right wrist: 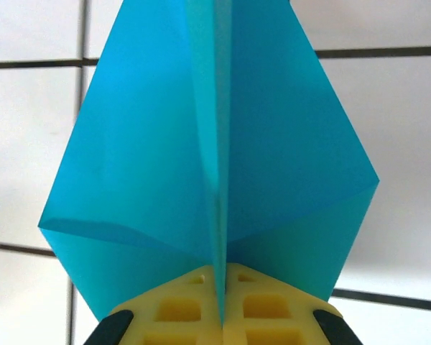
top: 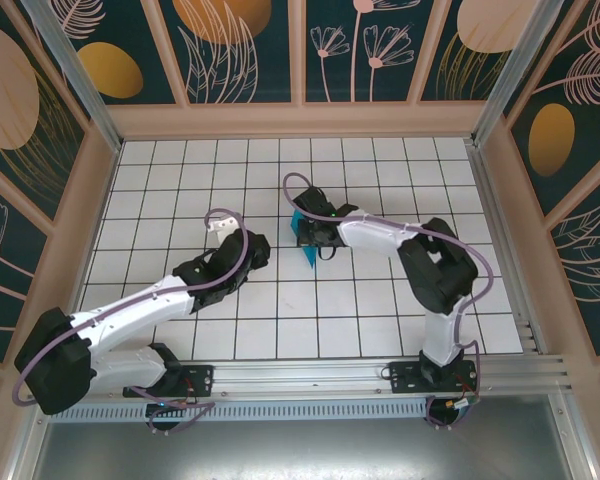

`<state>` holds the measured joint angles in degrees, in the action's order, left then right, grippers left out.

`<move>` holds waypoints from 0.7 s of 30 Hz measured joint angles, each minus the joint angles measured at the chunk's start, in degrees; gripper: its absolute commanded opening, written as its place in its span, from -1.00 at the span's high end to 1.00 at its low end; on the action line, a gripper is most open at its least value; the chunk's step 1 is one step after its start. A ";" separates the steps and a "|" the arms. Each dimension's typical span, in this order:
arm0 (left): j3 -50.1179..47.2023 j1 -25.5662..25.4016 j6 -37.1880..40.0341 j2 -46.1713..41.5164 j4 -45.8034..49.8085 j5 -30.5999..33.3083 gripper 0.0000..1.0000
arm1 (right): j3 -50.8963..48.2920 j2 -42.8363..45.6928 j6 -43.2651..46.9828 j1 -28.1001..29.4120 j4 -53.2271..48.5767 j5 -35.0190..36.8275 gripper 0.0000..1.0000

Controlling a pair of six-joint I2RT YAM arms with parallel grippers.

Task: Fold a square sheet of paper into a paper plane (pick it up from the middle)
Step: Turn over a paper plane at the center of the table.

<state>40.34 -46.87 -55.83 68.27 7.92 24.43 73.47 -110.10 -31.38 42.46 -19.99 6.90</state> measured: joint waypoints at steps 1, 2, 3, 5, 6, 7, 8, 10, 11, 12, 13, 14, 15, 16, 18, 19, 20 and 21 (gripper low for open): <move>-0.22 0.00 -0.07 -0.39 -0.02 0.13 0.15 | 0.81 -1.20 0.00 -0.04 -0.85 0.44 0.80; -0.39 0.00 -0.17 -0.72 0.00 0.26 0.15 | 1.46 -2.08 0.00 -0.07 -1.46 0.63 0.79; -0.68 0.00 -0.22 -1.14 0.00 0.33 0.15 | 2.16 -2.95 0.00 -0.13 -2.03 0.74 0.77; -1.07 0.00 -0.28 -1.66 0.00 0.39 0.14 | 2.78 -3.76 -0.04 -0.15 -2.69 0.79 0.72; -1.22 0.00 -0.39 -1.81 0.00 0.46 0.14 | 2.91 -3.87 -0.02 -0.15 -3.08 0.81 0.70; -1.36 0.00 -0.42 -1.90 -0.02 0.55 0.14 | 2.99 -3.91 -0.02 -0.15 -3.37 0.79 0.68; -1.44 0.00 -0.44 -1.90 0.00 0.55 0.14 | 3.08 -3.91 -0.02 -0.20 -3.43 0.79 0.67; -1.55 0.00 -0.44 -1.90 -0.02 0.55 0.14 | 3.17 -4.00 -0.02 -0.26 -3.48 0.76 0.65; -1.57 0.00 -0.44 -1.90 0.00 0.55 0.14 | 3.26 -4.15 0.00 -0.33 -3.54 0.76 0.65; -1.57 0.00 -0.44 -1.90 -0.02 0.55 0.14 | 3.30 -4.35 -0.02 -0.39 -3.61 0.74 0.65; -1.57 0.00 -0.44 -1.90 -0.02 0.55 0.14 | 3.30 -4.61 -0.02 -0.48 -3.63 0.70 0.65; -1.57 0.00 -0.44 -1.90 -0.02 0.55 0.14 | 3.30 -4.94 -0.02 -0.50 -3.63 0.68 0.66; -1.57 0.00 -0.44 -1.86 -0.02 0.52 0.14 | 3.30 -5.31 -0.04 -0.59 -3.61 0.63 0.65; -1.57 0.00 -0.44 -1.79 -0.02 0.52 0.14 | 3.30 -5.70 -0.09 -0.66 -3.48 0.61 0.64; -1.57 0.04 -0.44 -1.75 -0.02 0.52 0.14 | 3.30 -5.73 -0.24 -0.70 -3.41 0.55 0.64; -1.57 0.04 -0.44 -1.68 -0.04 0.52 0.15 | 3.30 -5.75 -0.24 -0.70 -3.39 0.55 0.63; -1.57 0.04 -0.44 -1.62 -0.04 0.52 0.15 | 3.32 -5.75 -0.26 -0.70 -3.39 0.57 0.61; -1.57 0.04 -0.44 -1.46 -0.04 0.52 0.14 | 3.32 -5.75 -0.26 -0.70 -3.41 0.57 0.58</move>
<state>38.76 -46.83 -56.27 66.81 7.88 24.95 76.79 -115.85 -31.64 41.76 -23.40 7.46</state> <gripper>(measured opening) 0.427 0.188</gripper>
